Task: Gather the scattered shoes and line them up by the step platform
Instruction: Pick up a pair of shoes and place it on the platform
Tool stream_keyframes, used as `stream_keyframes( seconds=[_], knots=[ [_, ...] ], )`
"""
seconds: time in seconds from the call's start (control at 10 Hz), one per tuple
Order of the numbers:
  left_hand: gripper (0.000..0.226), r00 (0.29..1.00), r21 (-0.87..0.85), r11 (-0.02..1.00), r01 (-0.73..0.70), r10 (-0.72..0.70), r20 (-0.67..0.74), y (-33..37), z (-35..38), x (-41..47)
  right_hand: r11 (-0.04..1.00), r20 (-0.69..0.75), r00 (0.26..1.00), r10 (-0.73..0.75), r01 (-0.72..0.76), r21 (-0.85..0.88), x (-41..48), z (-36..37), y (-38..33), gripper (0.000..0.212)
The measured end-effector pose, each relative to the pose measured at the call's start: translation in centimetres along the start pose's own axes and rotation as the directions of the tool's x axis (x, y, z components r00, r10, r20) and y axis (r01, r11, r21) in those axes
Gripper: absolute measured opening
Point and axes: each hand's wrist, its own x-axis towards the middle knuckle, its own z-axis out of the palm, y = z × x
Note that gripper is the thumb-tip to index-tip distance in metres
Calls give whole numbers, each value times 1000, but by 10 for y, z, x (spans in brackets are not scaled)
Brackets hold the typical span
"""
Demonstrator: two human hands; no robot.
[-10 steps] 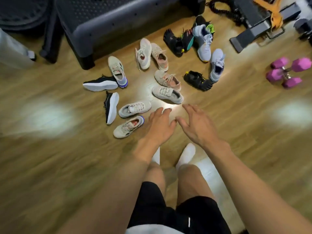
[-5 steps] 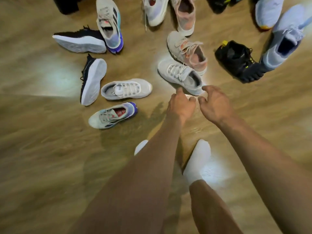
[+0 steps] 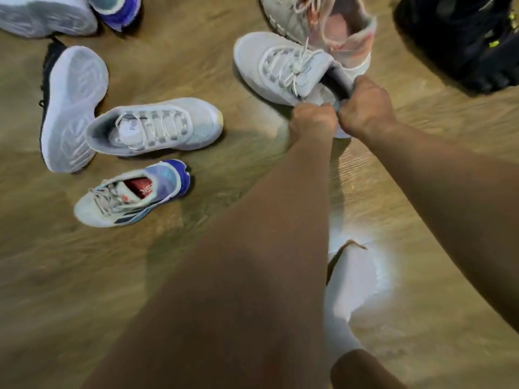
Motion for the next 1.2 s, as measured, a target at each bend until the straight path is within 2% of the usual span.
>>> stream_keyframes(
  seconds=[0.1, 0.2, 0.3, 0.4, 0.5, 0.6, 0.8, 0.9, 1.0, 1.1, 1.2],
  knots=[
    [36, 999, -41, 999, 9, -11, -45, -2, 3, 0, 994, -29, 997, 75, -72, 81, -2, 8, 1, 36],
    [28, 999, 143, 989, -33, 37, -26, -18, -11, -24, 958, 9, 973, 229, -227, 175, -31, 21, 11, 30],
    [26, 990, 395, 909, -134, 104, 97, -43, -23, -50, 894, 92, 927, 363, -375, 245, -75, 39, 31, 33],
    [30, 975, 569, 804, -175, 62, 213, -69, -24, -65, 830, 165, 868, 467, -495, 258, -112, 54, 55, 40],
    [32, 967, 635, 751, -179, 17, 252, -92, -19, -66, 838, 216, 854, 474, -513, 186, -125, 64, 72, 46],
    [33, 966, 592, 785, -184, 31, 259, -105, -23, -66, 871, 194, 872, 450, -476, 120, -126, 66, 76, 44],
    [42, 932, 512, 806, -297, 129, 338, -112, -74, -69, 800, 43, 824, 565, -559, 218, -144, 58, 46, 39],
    [37, 930, 475, 806, -355, 254, 264, -96, -134, -62, 749, -43, 779, 626, -585, 310, -165, 61, 6, 44],
    [33, 898, 524, 738, -426, 414, 147, -73, -200, -43, 687, 43, 829, 558, -490, 536, -184, 72, -46, 42],
    [34, 835, 666, 614, -424, 550, 24, -54, -261, -13, 568, 253, 841, 478, -516, 642, -191, 97, -133, 34],
    [43, 769, 796, 500, -342, 636, -69, -41, -306, 23, 449, 453, 838, 305, -546, 708, -185, 123, -198, 16]
  ],
)
